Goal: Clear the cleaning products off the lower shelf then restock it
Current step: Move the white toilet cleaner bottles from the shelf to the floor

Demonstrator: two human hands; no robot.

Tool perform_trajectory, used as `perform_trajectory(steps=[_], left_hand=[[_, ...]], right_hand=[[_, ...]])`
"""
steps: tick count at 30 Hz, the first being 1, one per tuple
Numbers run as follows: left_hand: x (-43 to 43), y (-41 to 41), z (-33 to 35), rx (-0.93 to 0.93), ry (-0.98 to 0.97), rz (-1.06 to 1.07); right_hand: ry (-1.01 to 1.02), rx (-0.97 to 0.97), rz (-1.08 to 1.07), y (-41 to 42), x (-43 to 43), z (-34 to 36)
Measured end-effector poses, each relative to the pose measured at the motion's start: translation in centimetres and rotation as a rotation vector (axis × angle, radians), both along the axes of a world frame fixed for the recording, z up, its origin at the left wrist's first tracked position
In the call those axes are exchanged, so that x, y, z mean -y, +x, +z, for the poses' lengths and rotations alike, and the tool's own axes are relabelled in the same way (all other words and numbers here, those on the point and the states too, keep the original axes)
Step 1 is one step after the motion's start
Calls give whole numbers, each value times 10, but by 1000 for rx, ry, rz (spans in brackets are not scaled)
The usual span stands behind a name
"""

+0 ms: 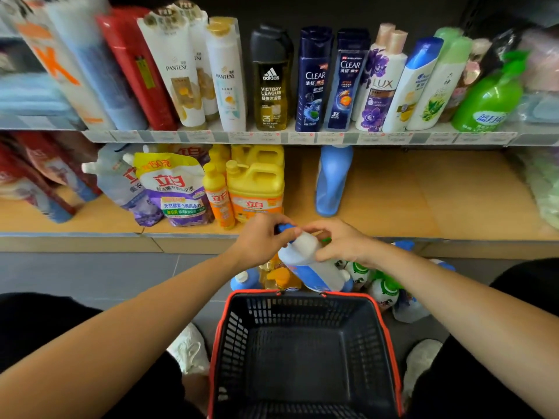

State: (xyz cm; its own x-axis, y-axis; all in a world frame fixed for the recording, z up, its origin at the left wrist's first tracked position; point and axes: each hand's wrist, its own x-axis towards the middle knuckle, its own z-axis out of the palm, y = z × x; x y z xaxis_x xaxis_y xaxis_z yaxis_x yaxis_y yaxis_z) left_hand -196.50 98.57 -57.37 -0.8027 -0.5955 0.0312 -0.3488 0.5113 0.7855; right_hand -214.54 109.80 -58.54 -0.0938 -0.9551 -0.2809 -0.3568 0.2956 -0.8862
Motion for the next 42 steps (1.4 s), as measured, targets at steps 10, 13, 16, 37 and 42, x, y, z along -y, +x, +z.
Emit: perform_trajectory(steps=[10,13,16,37,42], left_hand=[[9,-20,-13,-32,312,32],[18,-16,-23,-7,285,4],[24,-7,-42,139,99,-33],[53,33,-108,663,-109,-244],[46,36,-108,660,-53,-213]], right_hand=[[-185,-261,-206,-6,-2,-43],[-134,-241,-290,-14,-6,-57],[-82,-253,-299,-17,-7,-79],[222,-538,182,-35,66,-47],[-213,-524,-173,-15,129,-11]])
